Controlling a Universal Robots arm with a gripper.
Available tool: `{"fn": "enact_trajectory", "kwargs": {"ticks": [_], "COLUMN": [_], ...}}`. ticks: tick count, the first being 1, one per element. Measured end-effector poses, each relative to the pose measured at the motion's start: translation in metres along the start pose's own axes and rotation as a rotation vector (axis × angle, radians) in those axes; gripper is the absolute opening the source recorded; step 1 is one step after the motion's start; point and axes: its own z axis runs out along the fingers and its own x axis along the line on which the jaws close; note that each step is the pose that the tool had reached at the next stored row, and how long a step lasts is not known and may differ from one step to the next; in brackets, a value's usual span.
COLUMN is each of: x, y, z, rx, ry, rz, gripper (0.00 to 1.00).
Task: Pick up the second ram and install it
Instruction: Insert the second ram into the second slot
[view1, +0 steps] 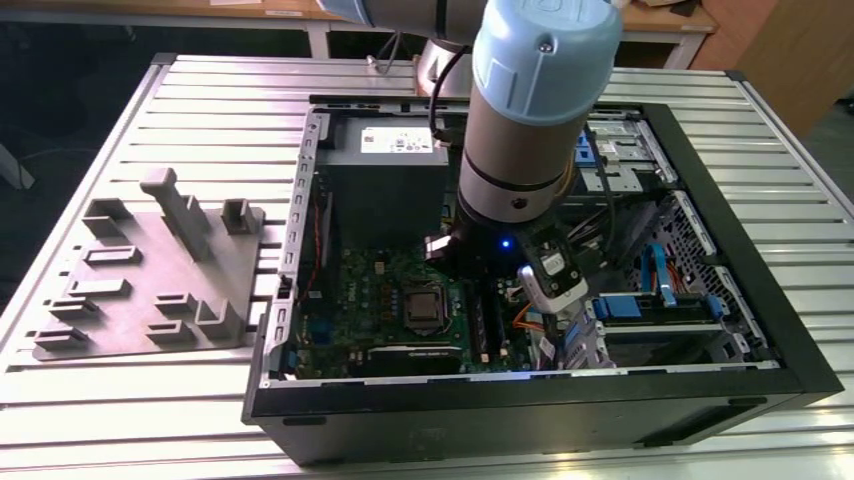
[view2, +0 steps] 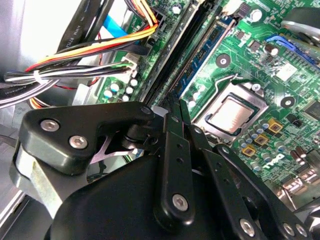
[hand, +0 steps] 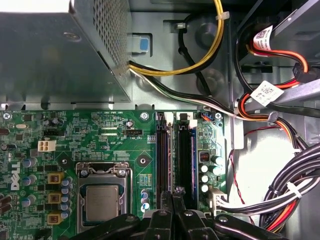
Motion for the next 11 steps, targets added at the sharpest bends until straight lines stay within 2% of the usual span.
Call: {"fn": "enact_trajectory", "kwargs": {"ticks": [11], "x": [0.0001], "y": [-0.0003], "z": [0.0038], "rx": [0.0001], "ry": [0.0], "rz": [0.0], "gripper": [0.12]}}
